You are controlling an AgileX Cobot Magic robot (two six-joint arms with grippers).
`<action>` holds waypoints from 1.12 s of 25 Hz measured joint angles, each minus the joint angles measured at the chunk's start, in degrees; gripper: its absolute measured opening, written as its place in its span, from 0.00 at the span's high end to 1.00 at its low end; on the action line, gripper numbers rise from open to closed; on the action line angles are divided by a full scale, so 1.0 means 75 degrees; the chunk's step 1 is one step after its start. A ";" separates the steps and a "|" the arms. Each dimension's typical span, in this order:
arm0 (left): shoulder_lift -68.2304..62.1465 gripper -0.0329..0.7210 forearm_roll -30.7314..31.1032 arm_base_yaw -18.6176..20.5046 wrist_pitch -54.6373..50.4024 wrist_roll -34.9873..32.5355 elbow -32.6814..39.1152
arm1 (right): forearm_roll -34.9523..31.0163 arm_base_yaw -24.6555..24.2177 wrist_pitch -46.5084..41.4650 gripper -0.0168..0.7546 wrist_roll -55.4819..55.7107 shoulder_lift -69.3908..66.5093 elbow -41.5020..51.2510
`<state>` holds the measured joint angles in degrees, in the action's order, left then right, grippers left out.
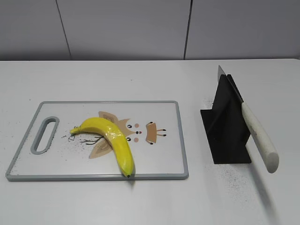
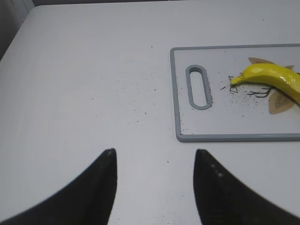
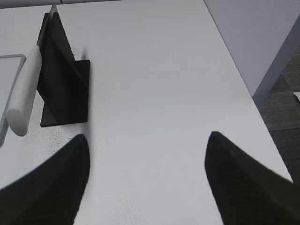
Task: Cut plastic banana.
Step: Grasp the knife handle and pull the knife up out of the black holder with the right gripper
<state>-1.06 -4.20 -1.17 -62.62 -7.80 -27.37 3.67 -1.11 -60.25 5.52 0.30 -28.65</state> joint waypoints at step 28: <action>0.0000 0.30 0.0000 0.0000 0.0000 0.0000 0.0000 | 0.0001 0.0000 -0.0008 0.23 0.0000 0.0000 0.0000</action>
<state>-1.06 -4.20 -1.17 -62.62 -7.80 -27.37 3.68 -1.11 -60.31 5.52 0.30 -28.65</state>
